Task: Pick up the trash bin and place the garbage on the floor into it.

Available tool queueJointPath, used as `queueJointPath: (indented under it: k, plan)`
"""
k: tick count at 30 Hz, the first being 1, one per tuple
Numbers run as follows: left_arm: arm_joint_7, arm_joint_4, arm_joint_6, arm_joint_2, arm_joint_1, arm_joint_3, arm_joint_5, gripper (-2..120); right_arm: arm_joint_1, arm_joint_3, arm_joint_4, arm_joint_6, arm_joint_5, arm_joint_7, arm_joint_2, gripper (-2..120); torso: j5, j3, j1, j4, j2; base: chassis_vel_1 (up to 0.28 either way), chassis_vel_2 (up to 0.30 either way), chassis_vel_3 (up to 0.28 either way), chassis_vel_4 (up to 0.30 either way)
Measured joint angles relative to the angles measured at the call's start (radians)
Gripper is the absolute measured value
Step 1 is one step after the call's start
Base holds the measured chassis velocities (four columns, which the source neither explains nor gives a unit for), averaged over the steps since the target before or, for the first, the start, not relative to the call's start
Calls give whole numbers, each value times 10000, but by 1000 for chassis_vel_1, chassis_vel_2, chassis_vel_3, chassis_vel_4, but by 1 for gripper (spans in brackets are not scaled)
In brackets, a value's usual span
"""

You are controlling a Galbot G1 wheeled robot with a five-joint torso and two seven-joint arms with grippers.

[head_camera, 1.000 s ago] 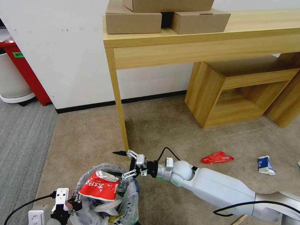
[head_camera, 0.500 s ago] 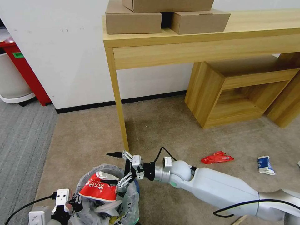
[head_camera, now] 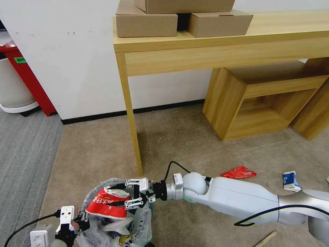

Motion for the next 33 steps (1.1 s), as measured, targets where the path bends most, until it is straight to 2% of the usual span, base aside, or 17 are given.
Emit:
queueJointPath:
  k: [2,5,6,10,18,26,33]
  plan:
    - [-19,-40,-17,36,14,-44,-45,0,41,-139,-79,-5,17,94,-12,22,1,0,0,0,0,0,0,0,0]
    - [-41,-52,-25,59,11,-70,-86,0,60,-250,-96,-16,77,168,-56,16,0,0,0,0,0,0,0,0,0]
    - [-47,-78,-26,80,10,-87,-113,0,94,-343,-108,-18,97,222,-95,8,0,0,0,-1,0,0,0,0,0]
    - [-43,-159,-31,81,49,-105,-81,0,218,-482,-85,-27,138,317,-179,0,0,0,0,-1,0,0,0,0,0]
    - [309,-374,-58,-47,275,-122,641,0,562,-720,162,-117,350,412,-409,0,1,0,0,0,0,0,0,0,0]
    - [349,-555,-67,-66,394,-226,714,0,887,-1236,288,-220,348,576,-596,0,1,0,0,-1,0,0,0,0,0]
    - [350,-599,-81,-74,416,-309,694,0,1092,-1688,-369,-226,196,760,-363,0,0,0,0,-1,0,0,0,0,0]
